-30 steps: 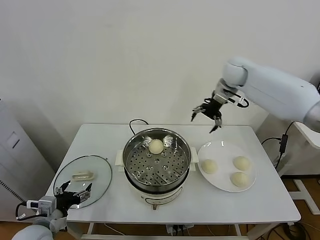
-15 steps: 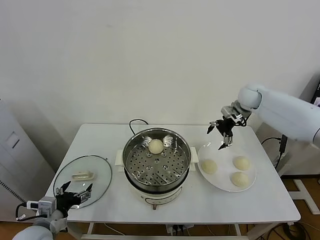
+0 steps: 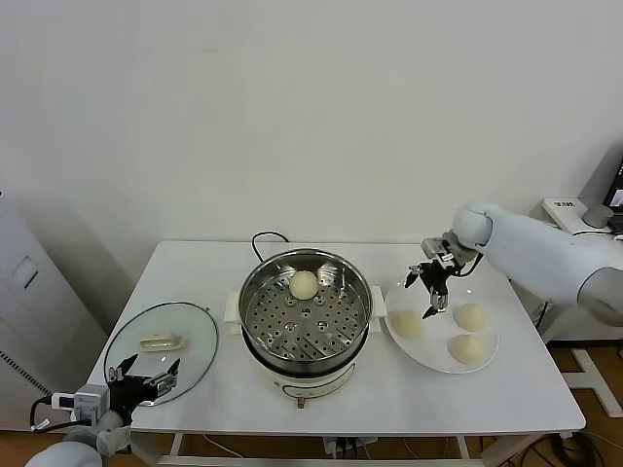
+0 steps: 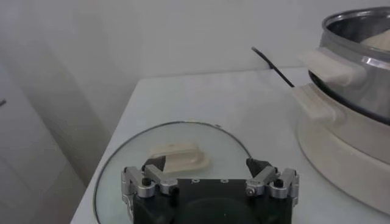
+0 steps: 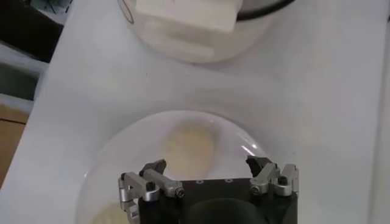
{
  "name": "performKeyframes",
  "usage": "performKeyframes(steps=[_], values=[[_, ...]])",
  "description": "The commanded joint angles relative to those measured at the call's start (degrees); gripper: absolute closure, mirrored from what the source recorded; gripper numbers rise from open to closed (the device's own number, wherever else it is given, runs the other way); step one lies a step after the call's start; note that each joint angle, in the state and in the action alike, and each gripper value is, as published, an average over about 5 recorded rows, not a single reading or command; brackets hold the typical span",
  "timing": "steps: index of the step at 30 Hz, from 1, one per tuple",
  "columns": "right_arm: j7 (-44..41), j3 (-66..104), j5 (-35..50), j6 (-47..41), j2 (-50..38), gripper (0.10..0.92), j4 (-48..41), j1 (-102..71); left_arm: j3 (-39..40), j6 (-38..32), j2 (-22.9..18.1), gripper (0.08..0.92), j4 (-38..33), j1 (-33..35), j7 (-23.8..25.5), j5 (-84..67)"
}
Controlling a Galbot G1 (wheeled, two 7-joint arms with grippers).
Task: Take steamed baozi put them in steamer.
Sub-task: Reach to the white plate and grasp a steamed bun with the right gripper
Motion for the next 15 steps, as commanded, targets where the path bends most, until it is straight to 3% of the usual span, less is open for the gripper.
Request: performKeyframes(steps=[1,9,15], values=[[0.80,3.89,-2.41,-0.95,1.61,0.203,-3.80,-5.50,0.06,-0.01,-0.04,0.177,0.08,0.03,0.02,0.05],[1.64,6.64,-3.64,-0.49,3.57,0.212,-6.13,-7.60,0.09,-0.08,-0.03,0.177,0.11,0.22,0.02,0.05],[0.85,7.18,-4.10,-0.51,4.06,0.282,-6.22,-8.13,0.01,-0.11,0.06,0.177,0.18,0.43,0.02,0.09]])
